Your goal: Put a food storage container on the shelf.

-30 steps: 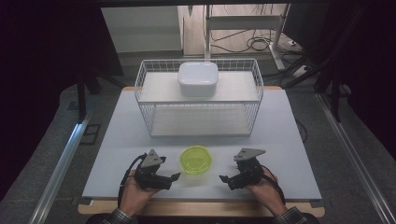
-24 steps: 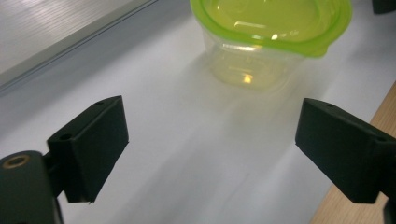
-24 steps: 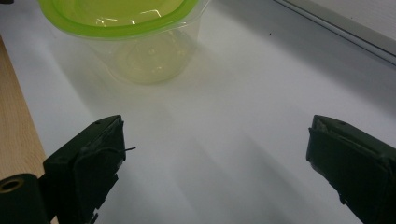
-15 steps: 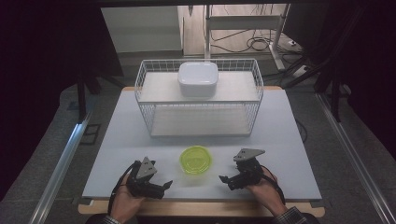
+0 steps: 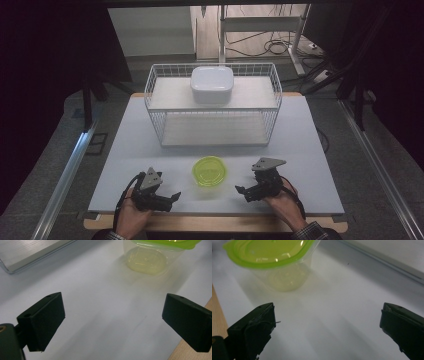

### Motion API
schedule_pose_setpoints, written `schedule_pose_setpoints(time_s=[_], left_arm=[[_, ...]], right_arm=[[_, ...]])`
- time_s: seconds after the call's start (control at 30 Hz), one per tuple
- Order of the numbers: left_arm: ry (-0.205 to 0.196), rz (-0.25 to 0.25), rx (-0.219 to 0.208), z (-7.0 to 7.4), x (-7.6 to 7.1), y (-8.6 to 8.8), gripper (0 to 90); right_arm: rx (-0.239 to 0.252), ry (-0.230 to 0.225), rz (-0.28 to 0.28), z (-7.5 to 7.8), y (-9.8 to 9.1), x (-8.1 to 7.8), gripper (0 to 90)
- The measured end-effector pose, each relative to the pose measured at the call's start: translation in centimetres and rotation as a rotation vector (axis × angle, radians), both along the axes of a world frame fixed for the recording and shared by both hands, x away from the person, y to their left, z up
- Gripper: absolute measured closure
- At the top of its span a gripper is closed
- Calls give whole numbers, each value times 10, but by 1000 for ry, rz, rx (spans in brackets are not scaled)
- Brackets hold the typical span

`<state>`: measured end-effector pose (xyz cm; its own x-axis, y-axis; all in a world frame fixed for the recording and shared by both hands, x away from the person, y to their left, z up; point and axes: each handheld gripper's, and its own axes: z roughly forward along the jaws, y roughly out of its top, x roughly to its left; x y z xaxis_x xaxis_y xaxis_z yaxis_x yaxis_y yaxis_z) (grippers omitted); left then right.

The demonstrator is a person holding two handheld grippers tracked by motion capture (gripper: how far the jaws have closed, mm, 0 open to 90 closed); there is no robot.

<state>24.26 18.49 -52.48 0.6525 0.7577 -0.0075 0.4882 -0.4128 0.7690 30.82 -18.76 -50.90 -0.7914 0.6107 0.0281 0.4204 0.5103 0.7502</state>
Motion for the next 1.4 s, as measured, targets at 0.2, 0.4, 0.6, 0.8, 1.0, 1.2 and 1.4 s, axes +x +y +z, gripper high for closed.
schedule_pose_setpoints(time_s=[0.2,0.4,0.6,0.8,1.0,1.2,1.4], left_arm=[[5,-1,1,-1,1,0,43],[10,4,8,-2,2,0,42],[26,12,7,-4,3,0,43],[32,16,19,-5,4,0,43],[33,22,11,-4,4,1,44],[33,18,14,-4,3,1,44],[32,17,15,-4,3,0,44]], right_arm=[[29,3,2,3,1,3,8],[61,53,-7,11,9,7,13],[87,129,-21,20,13,15,19],[112,184,-6,27,16,25,158],[151,232,7,28,24,40,293],[187,312,1,24,37,51,383],[224,408,-32,18,41,64,500]])
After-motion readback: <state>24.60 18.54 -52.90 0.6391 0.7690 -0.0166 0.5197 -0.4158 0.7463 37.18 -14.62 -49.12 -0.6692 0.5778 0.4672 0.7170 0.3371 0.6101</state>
